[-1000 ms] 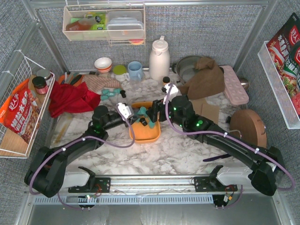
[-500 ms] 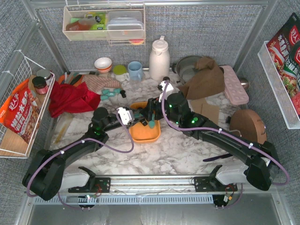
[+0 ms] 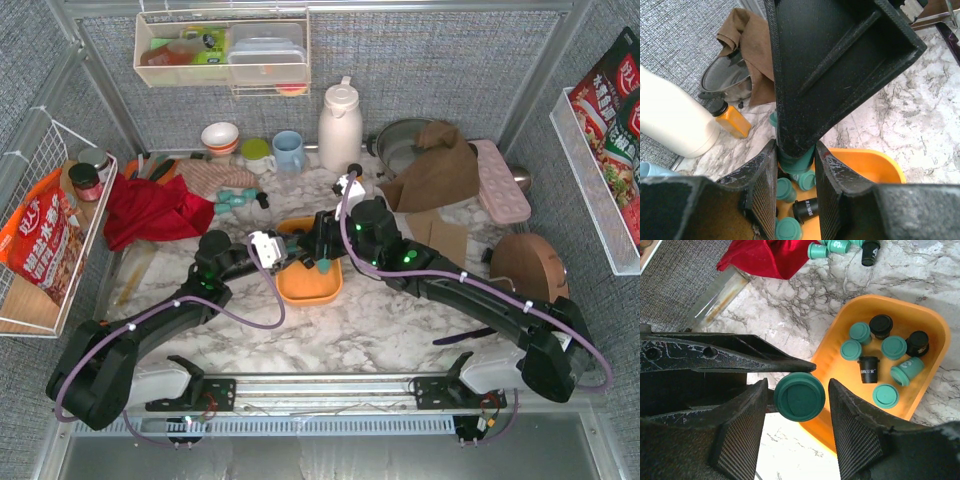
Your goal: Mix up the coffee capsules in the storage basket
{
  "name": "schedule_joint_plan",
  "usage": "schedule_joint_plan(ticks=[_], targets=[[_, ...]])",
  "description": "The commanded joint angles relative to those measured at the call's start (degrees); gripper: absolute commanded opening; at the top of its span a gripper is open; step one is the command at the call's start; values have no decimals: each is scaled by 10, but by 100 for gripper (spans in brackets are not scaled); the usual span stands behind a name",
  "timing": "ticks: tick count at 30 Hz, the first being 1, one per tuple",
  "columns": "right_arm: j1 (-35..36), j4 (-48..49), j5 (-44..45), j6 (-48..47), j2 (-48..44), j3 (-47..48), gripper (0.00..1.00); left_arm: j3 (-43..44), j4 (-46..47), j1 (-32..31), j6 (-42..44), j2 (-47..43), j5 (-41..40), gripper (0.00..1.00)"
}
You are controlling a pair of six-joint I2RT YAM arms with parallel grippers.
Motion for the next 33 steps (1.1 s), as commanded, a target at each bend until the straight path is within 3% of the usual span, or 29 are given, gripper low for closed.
schedule_joint_plan(ticks=[1,6,16,19,20,21,26,33], targets=[[1,12,-8,9,2,-1,55,-1,14,0,5,0,-4,29],[1,11,-4,7,0,-3,49,0,13,-1,3,1,-10,29],[2,8,16,3,-6,-7,36,-1,14,-1,-2,-5,-27,48],[1,4,27,-3,-8,-7,34,-2,16,-1,-5,-8,-33,60],[1,3,32,-7,-8,-7,34,-2,19,-1,-7,-9,-37,94],[1,0,37,-11,-9,-7,33,-2,19,-1,-9,-10,-42,98],[2,-35,88,-44,-5,-1,32,-3,18,-1,-28,-33,-121,99],[27,-110,184,-125,51,29,31,-26,36,0,-91,-86,-386,99]])
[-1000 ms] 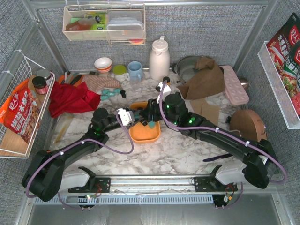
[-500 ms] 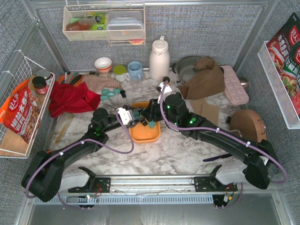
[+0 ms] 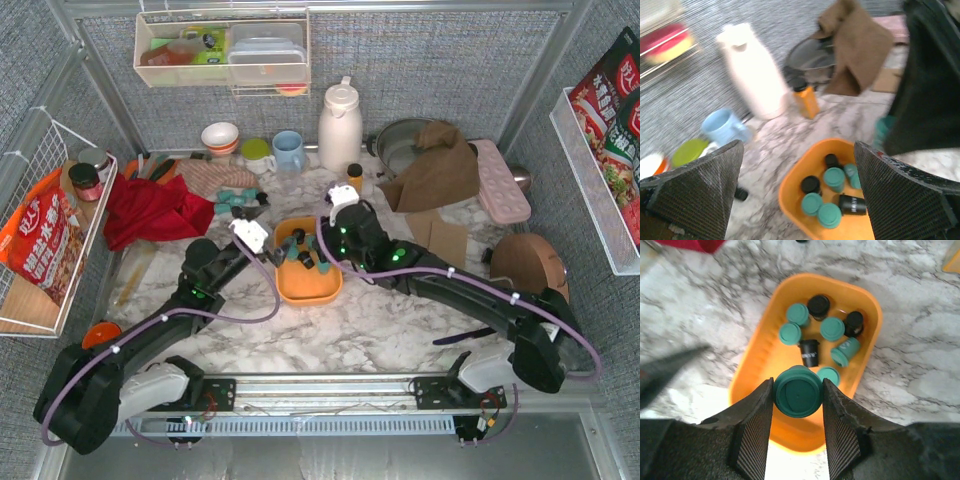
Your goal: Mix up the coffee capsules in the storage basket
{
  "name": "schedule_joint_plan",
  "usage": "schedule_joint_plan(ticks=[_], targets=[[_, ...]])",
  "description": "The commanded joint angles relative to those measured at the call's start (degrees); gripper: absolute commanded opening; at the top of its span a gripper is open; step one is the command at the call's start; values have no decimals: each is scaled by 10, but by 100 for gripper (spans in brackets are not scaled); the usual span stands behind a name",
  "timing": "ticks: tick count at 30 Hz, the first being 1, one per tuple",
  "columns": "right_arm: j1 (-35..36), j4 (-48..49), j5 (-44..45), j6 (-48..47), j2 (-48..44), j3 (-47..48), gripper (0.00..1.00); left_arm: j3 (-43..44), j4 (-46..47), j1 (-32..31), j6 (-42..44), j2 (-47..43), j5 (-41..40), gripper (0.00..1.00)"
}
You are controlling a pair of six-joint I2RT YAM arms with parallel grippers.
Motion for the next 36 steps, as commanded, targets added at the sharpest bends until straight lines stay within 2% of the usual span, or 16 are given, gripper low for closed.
schedule_joint_plan(ticks=[1,5,10,14,23,28,36], targets=[[19,-41,75,-70,38,16,31,-16,44,1,-56,-23,-206,99],[41,-54,77,-111,90,41,31,-34,68,2,-88,-38,-307,99],[60,-33,36,-120,149,59,31,-45,78,8,-100,-60,-417,99],[68,-11,18,-115,193,75,32,-59,101,16,-106,-80,-470,99],[72,35,17,-94,270,100,38,-68,114,31,-124,-91,-469,99],[72,27,43,-91,292,114,50,-68,114,36,-127,-95,-468,99],[72,22,57,-93,276,109,70,-69,114,40,-132,-95,-465,99]])
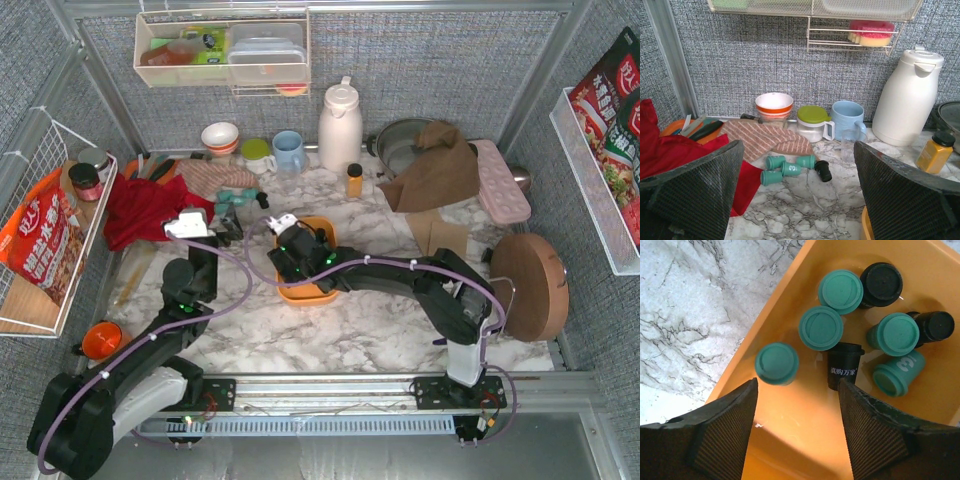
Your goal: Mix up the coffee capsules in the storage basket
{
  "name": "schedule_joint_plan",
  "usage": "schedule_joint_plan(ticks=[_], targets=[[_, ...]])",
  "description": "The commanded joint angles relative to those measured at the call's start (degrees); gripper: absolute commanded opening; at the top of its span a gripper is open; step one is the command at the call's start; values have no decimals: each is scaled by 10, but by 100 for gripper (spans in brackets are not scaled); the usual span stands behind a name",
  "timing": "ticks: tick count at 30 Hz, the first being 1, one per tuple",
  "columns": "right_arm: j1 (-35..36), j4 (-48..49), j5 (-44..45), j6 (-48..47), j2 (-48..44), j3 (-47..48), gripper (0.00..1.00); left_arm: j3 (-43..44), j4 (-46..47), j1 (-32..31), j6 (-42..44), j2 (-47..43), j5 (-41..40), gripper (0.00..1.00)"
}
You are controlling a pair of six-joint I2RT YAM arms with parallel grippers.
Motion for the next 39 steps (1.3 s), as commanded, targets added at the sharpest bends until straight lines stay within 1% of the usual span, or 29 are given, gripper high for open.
schedule_joint_plan(ticks=[1,5,9,14,17,21,22,24,25,29,33,34,36,39], targets=[[1,8,8,4,-20,-2,70,-1,24,2,-8,0,0,99],[1,13,12,1,-63,-21,72,-1,24,3,-6,2,1,99],[0,14,36,-17,-115,-44,73,0,24,4,-5,10,2,99],[-1,11,96,-54,-176,-69,77,5,19,6,-12,32,5,99],[-2,15,132,-72,-217,-91,79,16,-1,8,-39,51,1,99],[-6,44,164,-106,-273,-130,81,53,-73,13,-76,85,-1,99],[-8,53,169,-119,-282,-137,83,65,-94,15,-87,96,-2,99],[-11,68,194,-138,-296,-165,98,93,-147,23,-116,116,-1,99],[-15,71,206,-147,-300,-174,99,108,-175,29,-130,128,3,99],[-33,62,215,-149,-319,-192,99,169,-260,60,-158,183,32,99],[-51,70,195,-143,-347,-220,99,250,-375,102,-247,258,40,99],[-55,73,191,-143,-352,-229,99,276,-413,107,-254,281,41,99],[-64,81,181,-141,-365,-247,99,323,-456,108,-250,325,48,99],[-77,96,167,-128,-381,-272,99,393,-510,108,-253,396,84,99]])
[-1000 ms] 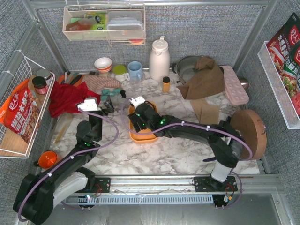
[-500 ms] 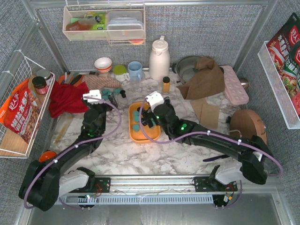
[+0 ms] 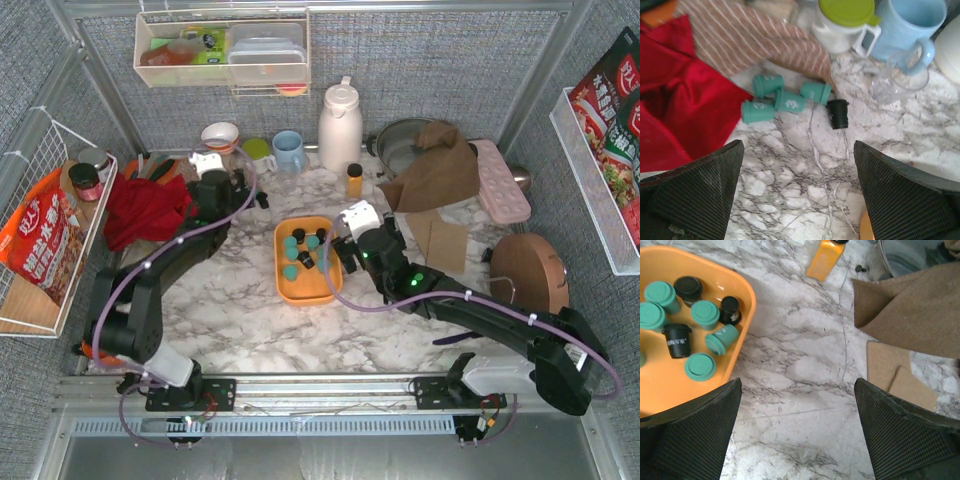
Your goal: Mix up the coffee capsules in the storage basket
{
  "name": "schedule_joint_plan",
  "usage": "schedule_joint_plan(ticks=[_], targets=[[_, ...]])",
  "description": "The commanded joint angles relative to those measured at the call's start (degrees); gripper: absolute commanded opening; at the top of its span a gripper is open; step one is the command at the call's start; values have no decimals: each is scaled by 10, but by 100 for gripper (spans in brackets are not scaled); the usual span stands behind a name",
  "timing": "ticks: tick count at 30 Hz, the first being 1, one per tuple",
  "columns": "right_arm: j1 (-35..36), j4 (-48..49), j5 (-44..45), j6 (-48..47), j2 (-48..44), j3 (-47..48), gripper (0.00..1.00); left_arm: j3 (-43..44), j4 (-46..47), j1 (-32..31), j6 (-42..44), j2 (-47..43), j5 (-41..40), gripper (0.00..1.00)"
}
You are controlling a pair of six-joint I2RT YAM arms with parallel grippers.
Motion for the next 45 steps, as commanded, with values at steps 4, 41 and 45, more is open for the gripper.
schedule_joint_plan(ticks=[4,41,45], targets=[[-23,33,-39,28,-30,-31,99,165,-191,1,-35,158,88,83],[-38,19,-75,44,-65,-45,99,356,-194,0,-40,396,103,56],[-39,19,-76,46,-65,-45,99,358,-203,0,-39,400,95,52]])
